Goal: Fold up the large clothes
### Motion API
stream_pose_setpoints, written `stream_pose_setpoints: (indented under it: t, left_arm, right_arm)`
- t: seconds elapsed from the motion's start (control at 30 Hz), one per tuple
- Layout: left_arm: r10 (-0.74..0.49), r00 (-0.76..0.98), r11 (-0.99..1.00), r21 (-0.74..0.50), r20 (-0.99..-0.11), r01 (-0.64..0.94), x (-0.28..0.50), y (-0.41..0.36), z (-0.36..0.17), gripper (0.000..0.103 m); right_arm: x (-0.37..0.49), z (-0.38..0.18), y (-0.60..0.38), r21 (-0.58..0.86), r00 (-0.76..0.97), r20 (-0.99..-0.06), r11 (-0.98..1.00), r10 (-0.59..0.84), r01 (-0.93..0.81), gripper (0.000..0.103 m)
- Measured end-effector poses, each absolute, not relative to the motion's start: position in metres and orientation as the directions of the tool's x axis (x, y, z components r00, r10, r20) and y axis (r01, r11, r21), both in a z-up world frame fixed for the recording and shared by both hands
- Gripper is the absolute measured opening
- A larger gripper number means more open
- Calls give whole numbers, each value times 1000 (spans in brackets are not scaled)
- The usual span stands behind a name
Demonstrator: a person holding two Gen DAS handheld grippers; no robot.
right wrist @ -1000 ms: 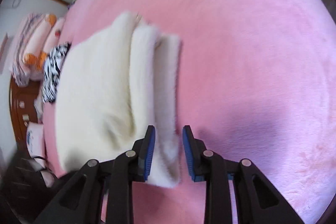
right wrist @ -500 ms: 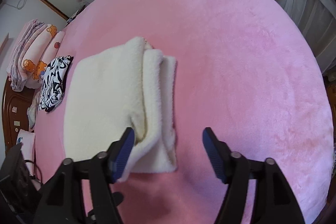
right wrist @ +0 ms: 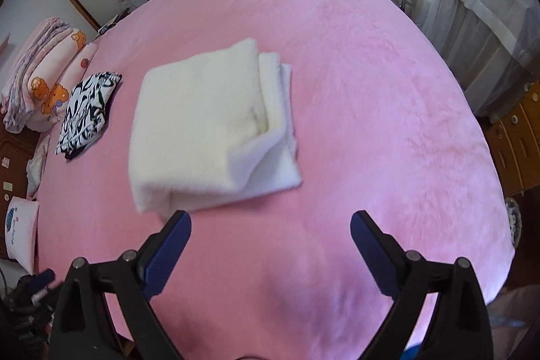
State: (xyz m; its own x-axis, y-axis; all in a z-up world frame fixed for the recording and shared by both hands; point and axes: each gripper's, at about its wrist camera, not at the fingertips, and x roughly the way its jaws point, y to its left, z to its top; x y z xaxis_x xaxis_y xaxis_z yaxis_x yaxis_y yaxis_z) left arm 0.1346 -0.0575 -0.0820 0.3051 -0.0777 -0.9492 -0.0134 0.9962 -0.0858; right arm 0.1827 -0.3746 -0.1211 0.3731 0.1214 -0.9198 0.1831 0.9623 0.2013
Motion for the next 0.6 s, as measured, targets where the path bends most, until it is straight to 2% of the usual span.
stream_pose_setpoints:
  t: [0.17, 0.33, 0.6]
  left_arm:
    - [5, 356, 1000, 11, -934, 13, 89, -12, -48, 99]
    - [-42, 358, 996, -65, -933, -53, 46, 23, -12, 99]
    - [-39, 461, 997, -69, -887, -47, -1, 12, 50, 99]
  right_arm:
    - [115, -97, -319, 192, 346, -931, 961, 115, 199, 97]
    - [59, -64, -277, 247, 304, -935, 950, 181, 193, 100]
    - [6, 14, -250, 221, 329, -926, 973, 187, 70, 103]
